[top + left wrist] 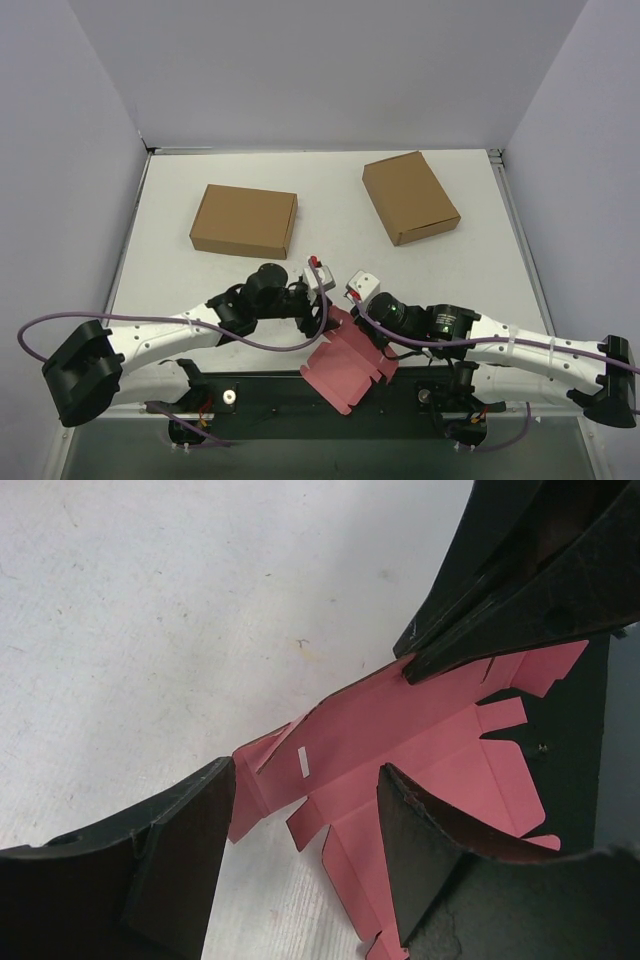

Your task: Fold the paper box

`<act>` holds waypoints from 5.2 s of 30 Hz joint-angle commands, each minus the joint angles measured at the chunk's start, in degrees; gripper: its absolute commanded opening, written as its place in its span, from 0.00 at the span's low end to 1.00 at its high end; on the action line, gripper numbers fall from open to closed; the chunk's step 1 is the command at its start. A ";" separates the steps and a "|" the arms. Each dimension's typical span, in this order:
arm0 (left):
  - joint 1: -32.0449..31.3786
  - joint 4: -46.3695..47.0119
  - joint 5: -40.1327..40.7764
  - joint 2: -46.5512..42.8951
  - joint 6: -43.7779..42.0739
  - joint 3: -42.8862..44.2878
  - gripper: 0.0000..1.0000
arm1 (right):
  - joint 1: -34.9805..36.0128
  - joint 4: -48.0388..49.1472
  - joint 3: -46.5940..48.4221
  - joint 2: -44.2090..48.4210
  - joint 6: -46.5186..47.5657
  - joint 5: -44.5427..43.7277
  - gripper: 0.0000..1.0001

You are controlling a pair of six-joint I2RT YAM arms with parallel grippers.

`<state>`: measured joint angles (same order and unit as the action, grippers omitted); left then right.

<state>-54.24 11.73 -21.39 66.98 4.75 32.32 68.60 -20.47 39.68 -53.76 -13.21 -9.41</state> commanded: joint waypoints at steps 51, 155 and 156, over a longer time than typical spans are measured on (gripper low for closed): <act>-7.02 0.76 31.03 5.02 5.02 2.93 0.00 | 0.75 0.70 0.75 -0.39 -10.24 -18.97 0.47; -12.04 -1.08 44.78 -23.84 5.44 -14.66 0.78 | -1.63 42.27 -22.72 -8.91 -94.63 -29.53 0.00; -11.16 -1.70 44.07 -22.78 5.53 -14.04 0.78 | -1.63 42.27 -22.72 -9.08 -94.72 -29.44 0.00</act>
<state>-68.42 16.23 26.46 41.19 6.87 15.35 66.78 23.07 17.61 -63.31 -107.81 -35.75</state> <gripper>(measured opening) 0.789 0.053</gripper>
